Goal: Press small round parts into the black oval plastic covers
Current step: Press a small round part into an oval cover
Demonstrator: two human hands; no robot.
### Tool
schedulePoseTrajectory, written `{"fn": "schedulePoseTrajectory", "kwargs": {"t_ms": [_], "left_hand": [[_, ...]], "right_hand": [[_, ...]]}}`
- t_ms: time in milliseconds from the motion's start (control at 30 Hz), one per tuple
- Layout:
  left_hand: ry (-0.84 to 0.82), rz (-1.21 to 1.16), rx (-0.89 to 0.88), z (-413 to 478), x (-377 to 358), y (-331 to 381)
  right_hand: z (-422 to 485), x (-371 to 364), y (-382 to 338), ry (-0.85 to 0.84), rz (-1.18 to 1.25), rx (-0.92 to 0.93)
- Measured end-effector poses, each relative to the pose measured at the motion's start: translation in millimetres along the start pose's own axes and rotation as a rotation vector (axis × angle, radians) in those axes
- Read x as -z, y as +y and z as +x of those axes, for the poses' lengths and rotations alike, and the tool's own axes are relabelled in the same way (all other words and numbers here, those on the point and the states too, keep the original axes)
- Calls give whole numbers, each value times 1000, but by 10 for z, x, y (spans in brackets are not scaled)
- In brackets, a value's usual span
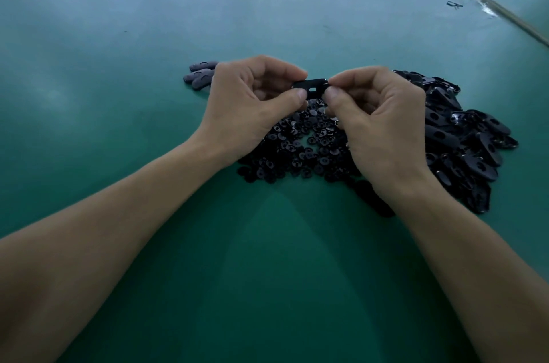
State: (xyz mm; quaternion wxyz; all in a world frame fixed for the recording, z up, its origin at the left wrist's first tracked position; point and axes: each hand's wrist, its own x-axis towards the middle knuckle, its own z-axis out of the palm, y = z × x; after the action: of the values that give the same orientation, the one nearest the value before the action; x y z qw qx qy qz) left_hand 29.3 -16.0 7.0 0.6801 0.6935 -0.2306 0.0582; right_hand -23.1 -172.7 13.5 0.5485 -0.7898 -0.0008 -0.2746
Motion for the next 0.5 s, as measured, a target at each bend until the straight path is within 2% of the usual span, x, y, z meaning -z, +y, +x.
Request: {"fn": "schedulePoseTrajectory", "kwargs": {"t_ms": [500], "left_hand": [[29,14,-1,14,10,-16]], "right_hand": [[-4,-9,-20,-57,-23,34]]}}
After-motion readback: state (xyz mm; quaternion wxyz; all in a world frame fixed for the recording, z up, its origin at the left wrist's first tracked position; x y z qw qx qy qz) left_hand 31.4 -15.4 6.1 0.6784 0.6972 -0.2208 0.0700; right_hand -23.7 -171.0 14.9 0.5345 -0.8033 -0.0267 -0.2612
